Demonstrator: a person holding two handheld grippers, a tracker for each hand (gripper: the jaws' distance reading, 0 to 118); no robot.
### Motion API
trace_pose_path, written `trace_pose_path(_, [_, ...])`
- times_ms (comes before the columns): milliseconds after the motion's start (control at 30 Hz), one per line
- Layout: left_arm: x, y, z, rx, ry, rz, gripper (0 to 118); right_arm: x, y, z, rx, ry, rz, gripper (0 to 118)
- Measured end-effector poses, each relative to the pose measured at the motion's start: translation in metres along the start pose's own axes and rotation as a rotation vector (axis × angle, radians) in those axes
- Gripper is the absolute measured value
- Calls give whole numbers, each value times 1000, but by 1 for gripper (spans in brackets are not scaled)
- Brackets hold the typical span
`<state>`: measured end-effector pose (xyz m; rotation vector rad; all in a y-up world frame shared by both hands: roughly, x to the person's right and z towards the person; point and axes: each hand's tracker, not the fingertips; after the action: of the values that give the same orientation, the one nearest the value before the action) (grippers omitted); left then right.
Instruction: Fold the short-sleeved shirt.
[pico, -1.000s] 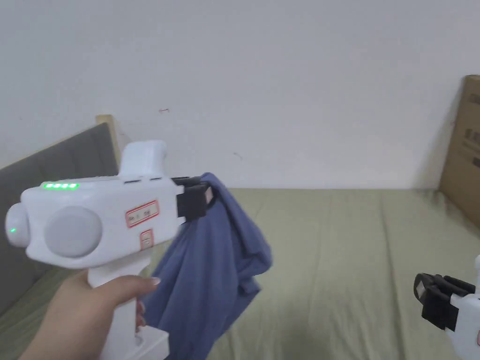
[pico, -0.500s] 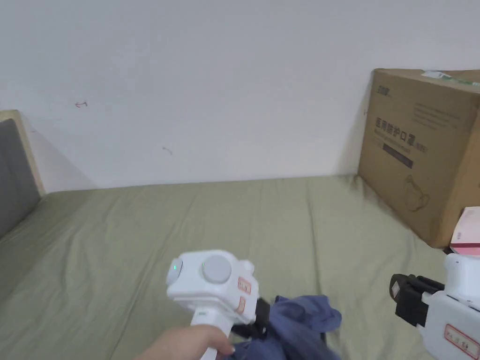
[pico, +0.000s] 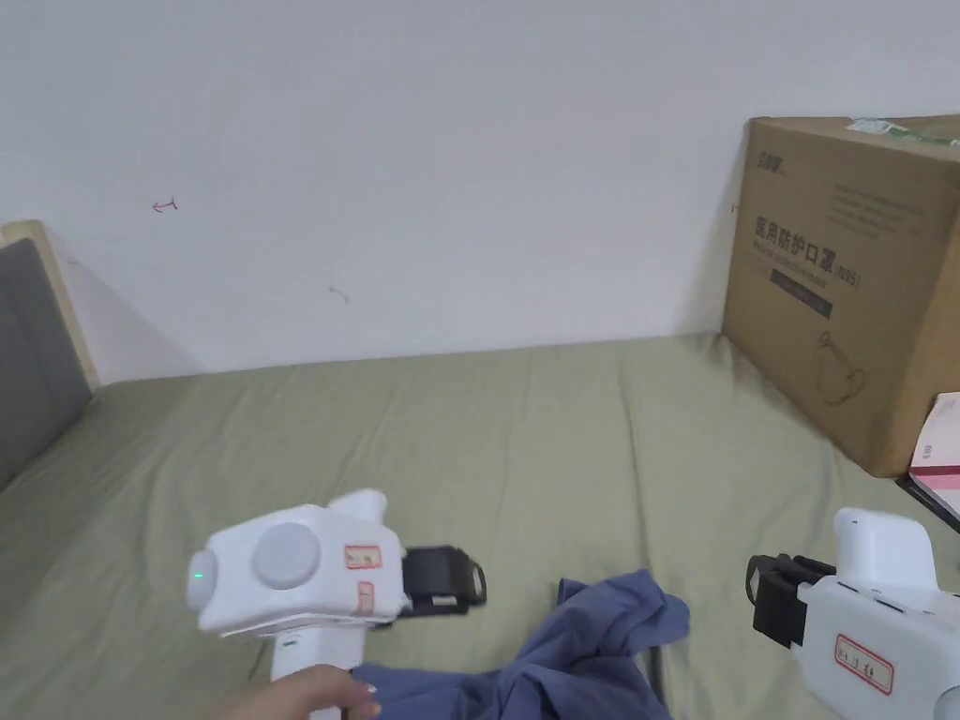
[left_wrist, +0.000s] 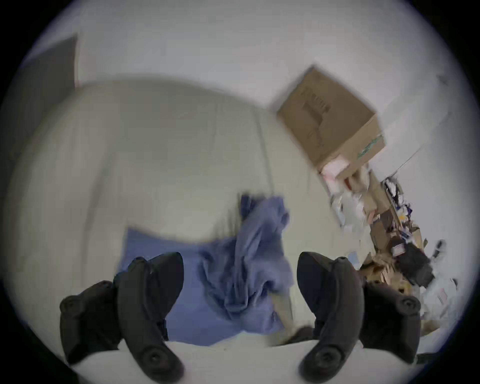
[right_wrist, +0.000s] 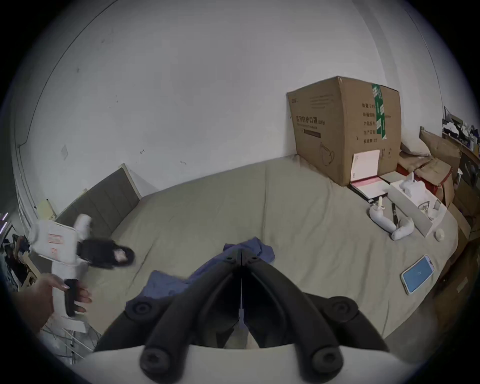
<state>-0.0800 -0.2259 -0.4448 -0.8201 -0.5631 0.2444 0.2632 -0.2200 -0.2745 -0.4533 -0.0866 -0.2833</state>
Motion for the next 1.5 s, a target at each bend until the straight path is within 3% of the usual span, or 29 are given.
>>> trace_pose_path(167, [18,-21,100,486,115,-174,93,-24,11,18,147,26,59,1])
trace_pose_path(233, [19,-43,123,616,133,-220,84,-34,11,27,223,17,96,1])
trace_pose_path(300, [23,-62,135,689,204,-261,51,-40,7,33,290,16,113,1])
trace_pose_path(367, [25,-80,138,743,331,-269,0,-47,2,38,361,-21,119,1])
trace_pose_path(600, [21,-113,141,769,460,-205,0,-68,-5,41,413,-59,184,1])
trace_pose_path(1067, [21,-96,136,715,401,-206,0,-67,-3,32,355,-64,159,1])
trace_pose_path(1133, [15,-64,124,582,346,-203,0,-65,-1,27,338,-52,156,1])
trace_pose_path(1200, [-2,-25,92,295,333,-158,0,-62,1,20,309,-45,162,1])
trace_pose_path(1267, [-35,1,45,-25,250,-31,0,-59,0,10,268,-30,163,1])
trace_pose_path(1333, [-67,6,6,-132,148,91,0,-56,-1,1,237,-23,159,1])
trace_pose_path(1367, [-80,7,-15,-184,187,100,1,-54,-3,-4,221,-23,157,1])
trace_pose_path(1400, [-91,9,-33,-228,237,83,13,-51,-4,-9,208,-26,156,1])
trace_pose_path(1433, [-99,7,-49,-258,276,56,45,-50,-6,-13,201,-35,159,1])
trace_pose_path(1467, [-106,6,-65,-283,327,11,100,-47,-9,-18,194,-55,164,1])
trace_pose_path(1500, [-114,4,-82,-308,357,-23,114,-44,-9,-22,183,-65,170,1])
